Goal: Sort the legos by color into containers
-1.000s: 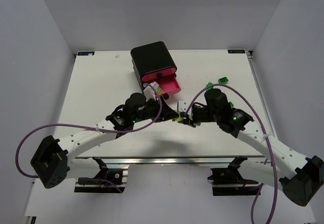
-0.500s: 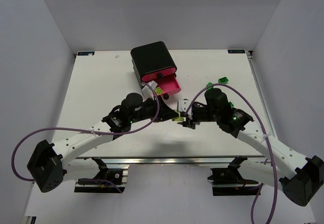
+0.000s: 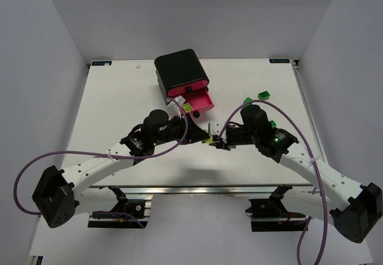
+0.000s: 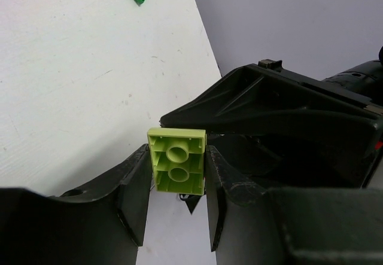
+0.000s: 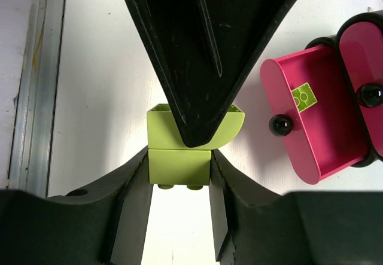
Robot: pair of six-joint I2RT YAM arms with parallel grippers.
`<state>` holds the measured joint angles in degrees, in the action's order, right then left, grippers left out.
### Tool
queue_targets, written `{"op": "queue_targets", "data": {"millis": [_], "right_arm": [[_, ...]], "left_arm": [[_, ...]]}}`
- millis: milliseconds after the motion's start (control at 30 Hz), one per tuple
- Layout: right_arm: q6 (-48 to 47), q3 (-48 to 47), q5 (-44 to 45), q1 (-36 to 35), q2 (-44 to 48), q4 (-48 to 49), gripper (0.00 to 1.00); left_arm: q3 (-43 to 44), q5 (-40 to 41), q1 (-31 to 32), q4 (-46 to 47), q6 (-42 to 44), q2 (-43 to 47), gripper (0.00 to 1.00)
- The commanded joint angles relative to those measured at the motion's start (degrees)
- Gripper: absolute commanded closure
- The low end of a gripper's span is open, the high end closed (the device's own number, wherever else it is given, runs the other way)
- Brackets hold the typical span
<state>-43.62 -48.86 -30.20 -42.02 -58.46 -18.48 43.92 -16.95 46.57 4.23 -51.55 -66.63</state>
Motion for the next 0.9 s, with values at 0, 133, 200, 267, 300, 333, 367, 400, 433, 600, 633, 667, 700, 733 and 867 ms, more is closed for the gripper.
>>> {"op": "queue_targets", "data": {"millis": [0, 133, 200, 267, 300, 333, 367, 400, 433, 600, 633, 667, 700, 733, 867], "right_arm": [[-1.5, -0.7, -1.7, 0.0, -0.3, 0.2, 0.98], [-1.9, -0.5, 1.6, 0.1, -0.5, 0.8, 1.00], [-2.6, -0.4, 5.0, 0.4, -1.5, 1.2, 1.00], [-3.1, 0.2, 6.3, 1.1, -2.1, 1.6, 1.00], [-3.1, 0.5, 7.0, 1.3, -2.3, 1.9, 1.00], [-3.1, 0.7, 7.2, 1.4, -2.5, 2.6, 1.00], [-2.9, 1.0, 7.4, 2.0, -2.9, 3.2, 1.00], [-2.5, 1.0, 7.9, 2.2, -3.2, 3.5, 1.00], [-2.1, 0.9, 8.1, 2.5, -3.6, 4.1, 1.00], [6.2, -1.6, 14.8, 4.2, -8.3, 12.0, 1.00], [8.3, -2.9, 16.3, 4.2, -9.8, 12.8, 1.00], [10.5, -4.5, 17.4, 4.5, -12.8, 13.6, 1.00], [12.1, -8.1, 18.1, 4.5, -14.5, 13.3, 1.00], [15.5, -9.8, 18.6, 4.5, -15.9, 13.4, 1.00], [23.8, -18.5, 21.0, 4.7, -25.1, 13.5, 1.00]], "left_arm": [[1.4, -0.3, -0.1, -1.7, 1.3, 1.4, 0.95], [3.9, 5.8, -0.1, -9.8, 4.3, 2.9, 1.00], [4.8, 12.1, -0.6, -14.5, 5.4, 5.0, 1.00], [6.8, 18.1, -1.2, -17.6, 7.2, 6.2, 1.00], [7.4, 19.1, -1.7, -20.2, 7.7, 7.0, 1.00], [8.1, 20.4, -1.7, -21.5, 8.6, 7.4, 1.00], [9.5, 22.3, -2.4, -22.8, 9.1, 7.6, 1.00], [10.0, 23.2, -2.4, -24.7, 9.5, 7.7, 1.00], [10.5, 23.9, -2.9, -25.6, 10.1, 7.7, 1.00], [11.0, 26.2, -2.9, -28.0, 12.1, 7.3, 1.00], [10.7, 26.4, -2.9, -28.0, 12.2, 7.3, 1.00], [10.3, 26.4, -2.9, -27.9, 12.3, 7.1, 1.00], [9.4, 26.4, -2.9, -27.4, 12.5, 7.3, 1.00], [8.9, 26.5, -2.9, -27.2, 12.9, 7.4, 1.00], [6.8, 26.9, -2.9, -25.8, 13.7, 9.3, 1.00]]}}
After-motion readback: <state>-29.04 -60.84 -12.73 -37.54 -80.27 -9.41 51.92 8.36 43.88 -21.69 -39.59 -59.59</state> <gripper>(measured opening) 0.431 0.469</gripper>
